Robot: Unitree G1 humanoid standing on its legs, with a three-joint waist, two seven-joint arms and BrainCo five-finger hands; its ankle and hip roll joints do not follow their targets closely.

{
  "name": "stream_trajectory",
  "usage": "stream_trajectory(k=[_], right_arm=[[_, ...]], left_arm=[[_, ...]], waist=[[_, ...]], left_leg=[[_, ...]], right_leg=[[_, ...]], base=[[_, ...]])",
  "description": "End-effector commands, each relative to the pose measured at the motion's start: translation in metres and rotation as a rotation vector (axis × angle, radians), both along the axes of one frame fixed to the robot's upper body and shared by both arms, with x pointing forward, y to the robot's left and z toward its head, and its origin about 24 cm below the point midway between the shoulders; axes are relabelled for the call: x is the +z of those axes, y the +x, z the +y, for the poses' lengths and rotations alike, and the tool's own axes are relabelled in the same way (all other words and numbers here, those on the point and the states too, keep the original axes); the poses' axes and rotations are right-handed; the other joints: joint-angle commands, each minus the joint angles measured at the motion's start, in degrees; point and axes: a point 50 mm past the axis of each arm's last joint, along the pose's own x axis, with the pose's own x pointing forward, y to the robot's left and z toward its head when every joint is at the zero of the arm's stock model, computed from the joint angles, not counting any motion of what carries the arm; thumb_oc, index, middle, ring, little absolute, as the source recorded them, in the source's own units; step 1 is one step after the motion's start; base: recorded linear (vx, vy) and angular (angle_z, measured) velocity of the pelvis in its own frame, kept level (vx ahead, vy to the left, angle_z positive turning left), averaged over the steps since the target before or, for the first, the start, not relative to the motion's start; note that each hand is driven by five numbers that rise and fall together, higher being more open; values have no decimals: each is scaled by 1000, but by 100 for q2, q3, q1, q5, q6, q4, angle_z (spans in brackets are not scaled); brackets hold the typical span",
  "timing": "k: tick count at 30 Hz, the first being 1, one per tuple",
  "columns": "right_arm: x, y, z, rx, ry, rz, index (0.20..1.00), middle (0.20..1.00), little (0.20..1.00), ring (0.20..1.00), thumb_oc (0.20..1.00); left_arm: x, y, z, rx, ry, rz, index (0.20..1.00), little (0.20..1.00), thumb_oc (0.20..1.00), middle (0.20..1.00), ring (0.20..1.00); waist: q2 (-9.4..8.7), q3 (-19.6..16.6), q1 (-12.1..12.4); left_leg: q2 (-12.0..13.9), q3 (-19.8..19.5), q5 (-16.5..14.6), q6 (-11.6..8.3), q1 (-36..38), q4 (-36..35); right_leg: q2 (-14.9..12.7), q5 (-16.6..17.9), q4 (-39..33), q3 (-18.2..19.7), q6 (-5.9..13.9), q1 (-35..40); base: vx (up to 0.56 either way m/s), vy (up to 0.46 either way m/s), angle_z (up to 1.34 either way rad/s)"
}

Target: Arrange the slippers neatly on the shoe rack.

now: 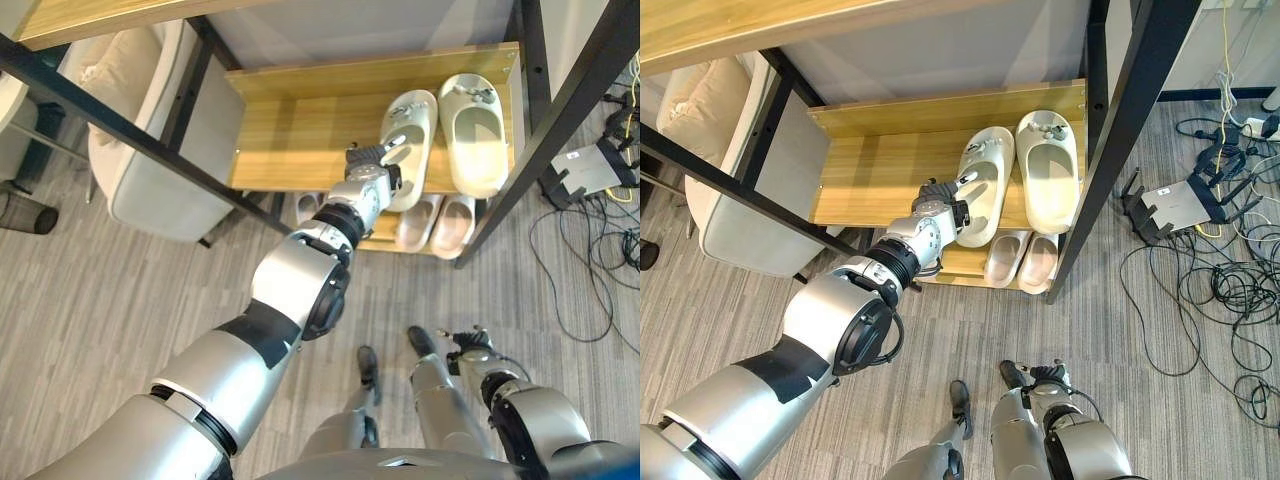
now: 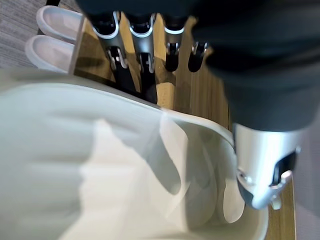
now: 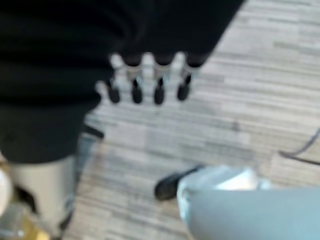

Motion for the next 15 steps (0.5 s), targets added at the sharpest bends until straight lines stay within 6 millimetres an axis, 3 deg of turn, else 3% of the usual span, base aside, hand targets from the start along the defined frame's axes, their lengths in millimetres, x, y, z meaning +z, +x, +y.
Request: stream_trajectory(k=[1, 15], right_arm=[[13, 16, -8, -21, -33, -1, 1000, 1000, 1000, 1000, 1000], [17, 22, -4, -16, -41, 7, 1000, 1000, 1000, 1000, 1000]], left_arm=[[-25, -52, -90, -252, -183, 207, 1000, 1000, 1000, 1000, 1000], [-22, -68, -113, -301, -263, 237, 1000, 1000, 1000, 1000, 1000]], waist=[[460, 447, -360], [487, 484, -497]], left_leg=[[38, -245, -310, -83, 1050, 11], [26, -220, -347, -61, 1127, 11]], right_leg=[[199, 182, -140, 46, -196, 180], [218, 134, -45, 31, -208, 208]], base=[[0, 0, 0], [1, -2, 0]])
